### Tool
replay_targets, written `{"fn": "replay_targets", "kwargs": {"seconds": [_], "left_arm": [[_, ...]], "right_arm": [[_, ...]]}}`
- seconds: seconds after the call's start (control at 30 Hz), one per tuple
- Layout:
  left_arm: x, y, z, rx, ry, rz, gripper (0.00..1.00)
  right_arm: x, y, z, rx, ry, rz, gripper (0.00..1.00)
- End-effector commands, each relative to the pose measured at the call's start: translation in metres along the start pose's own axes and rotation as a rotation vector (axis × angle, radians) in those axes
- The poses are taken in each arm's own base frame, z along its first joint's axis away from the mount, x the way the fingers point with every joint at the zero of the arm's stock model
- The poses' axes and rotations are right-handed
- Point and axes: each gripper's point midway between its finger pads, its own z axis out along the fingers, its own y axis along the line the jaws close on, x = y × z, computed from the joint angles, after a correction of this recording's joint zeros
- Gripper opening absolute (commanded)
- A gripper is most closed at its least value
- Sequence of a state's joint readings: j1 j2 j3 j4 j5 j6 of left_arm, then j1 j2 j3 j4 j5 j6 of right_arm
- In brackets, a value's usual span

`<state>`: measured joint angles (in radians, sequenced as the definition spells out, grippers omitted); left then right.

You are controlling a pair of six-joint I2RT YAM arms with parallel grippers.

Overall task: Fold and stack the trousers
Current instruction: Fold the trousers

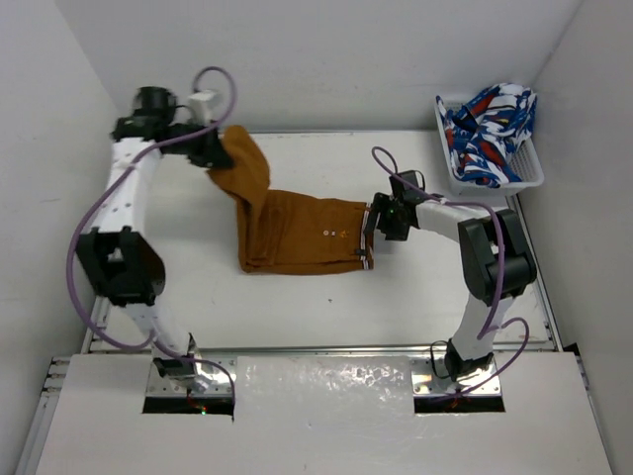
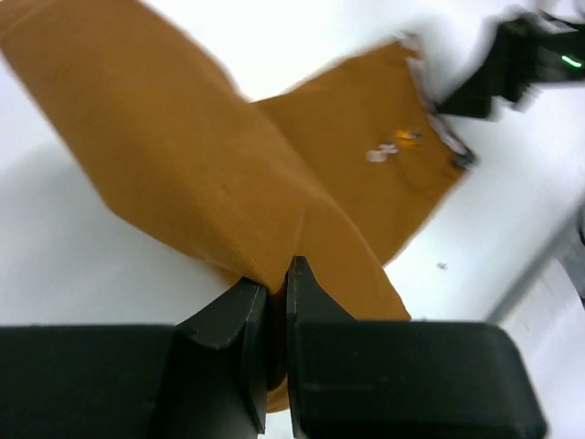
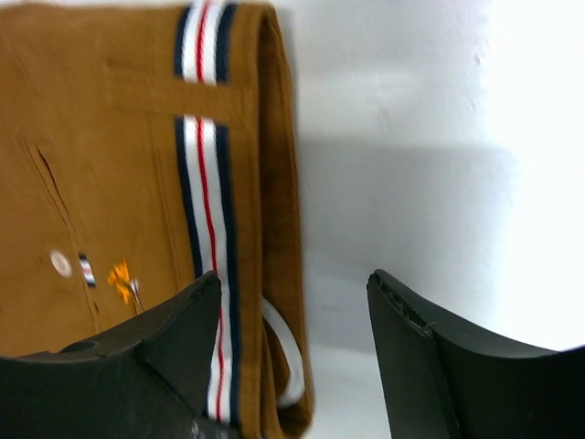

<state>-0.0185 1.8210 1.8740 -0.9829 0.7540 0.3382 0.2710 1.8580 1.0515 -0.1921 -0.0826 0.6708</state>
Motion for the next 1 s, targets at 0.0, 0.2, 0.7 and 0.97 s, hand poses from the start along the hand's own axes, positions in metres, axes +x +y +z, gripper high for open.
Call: {"fn": "replay_targets", "kwargs": {"seconds": [0.0,0.2,0.7,0.97], "left_arm": [[0.016,0.012,-0.055,-0.083,-0.052,-0.05,0.0],[0.085,0.081,-0.129,-0.318,-0.062,-0.295,0.0],[0.229,0.157,-0.184,-0.531,0.112,-0.505,0.0],[0.207,0.169,-0.185,-0.49,0.043,-0.535,0.0]], "right_arm": [[-0.016,0.015,-0.031,-0.027,-0.047,-0.046,0.64],[-0.009,0.023,-0.058,-0.074,-0.063,-0.006,0.67],[0.071,0.027,0.003,-0.034,0.213,0.104,0.57],[0.035,0.013,-0.02,-0.056,0.154,0.158,0.0]]}}
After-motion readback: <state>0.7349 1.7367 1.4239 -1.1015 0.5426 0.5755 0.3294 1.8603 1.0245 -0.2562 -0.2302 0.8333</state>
